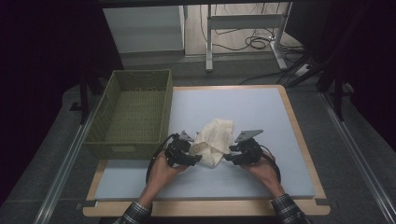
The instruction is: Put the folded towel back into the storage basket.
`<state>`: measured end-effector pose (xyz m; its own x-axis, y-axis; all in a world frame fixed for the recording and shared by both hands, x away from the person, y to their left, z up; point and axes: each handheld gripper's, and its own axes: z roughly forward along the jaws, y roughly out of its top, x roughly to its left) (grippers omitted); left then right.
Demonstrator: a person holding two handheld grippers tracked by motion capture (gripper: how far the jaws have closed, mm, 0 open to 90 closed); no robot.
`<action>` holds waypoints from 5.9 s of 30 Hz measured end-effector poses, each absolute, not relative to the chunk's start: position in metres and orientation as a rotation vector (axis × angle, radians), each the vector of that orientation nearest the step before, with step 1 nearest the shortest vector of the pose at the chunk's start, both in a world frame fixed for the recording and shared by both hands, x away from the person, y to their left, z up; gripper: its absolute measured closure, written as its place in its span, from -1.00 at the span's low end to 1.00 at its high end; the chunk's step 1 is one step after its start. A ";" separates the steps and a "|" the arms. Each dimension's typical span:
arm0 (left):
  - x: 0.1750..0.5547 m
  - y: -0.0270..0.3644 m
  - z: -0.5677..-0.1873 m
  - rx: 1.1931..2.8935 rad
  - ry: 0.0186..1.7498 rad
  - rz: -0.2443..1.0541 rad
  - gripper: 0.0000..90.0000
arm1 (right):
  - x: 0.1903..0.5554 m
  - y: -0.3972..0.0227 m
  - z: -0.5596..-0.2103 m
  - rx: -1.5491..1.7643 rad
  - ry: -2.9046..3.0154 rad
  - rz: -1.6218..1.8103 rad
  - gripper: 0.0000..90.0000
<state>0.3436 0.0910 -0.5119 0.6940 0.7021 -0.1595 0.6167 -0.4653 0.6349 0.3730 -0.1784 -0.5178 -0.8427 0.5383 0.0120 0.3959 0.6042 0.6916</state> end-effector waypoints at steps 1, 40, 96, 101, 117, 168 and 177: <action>0.344 0.091 -0.517 2.221 1.009 0.150 0.22 | 0.375 -0.173 -0.523 0.737 2.615 0.994 0.50; 0.331 0.087 -0.487 2.186 0.978 0.190 0.15 | 0.312 -0.325 -0.484 1.040 2.446 1.062 0.57; 0.421 0.066 -0.519 2.278 1.223 0.430 -0.10 | 0.450 -0.230 -0.511 1.007 2.526 0.951 0.42; 0.417 0.065 -0.522 2.234 1.203 0.306 0.48 | 0.444 -0.225 -0.513 0.955 2.540 0.921 0.93; 0.486 0.046 -0.450 2.194 1.146 0.730 0.31 | 0.482 -0.266 -0.444 1.116 2.247 0.971 0.47; 0.298 0.064 -0.533 2.221 0.949 0.304 0.25 | 0.279 -0.298 -0.515 0.961 2.537 0.988 0.70; 0.286 0.077 -0.524 2.241 0.933 0.267 0.95 | 0.269 -0.314 -0.506 0.958 2.503 0.957 0.95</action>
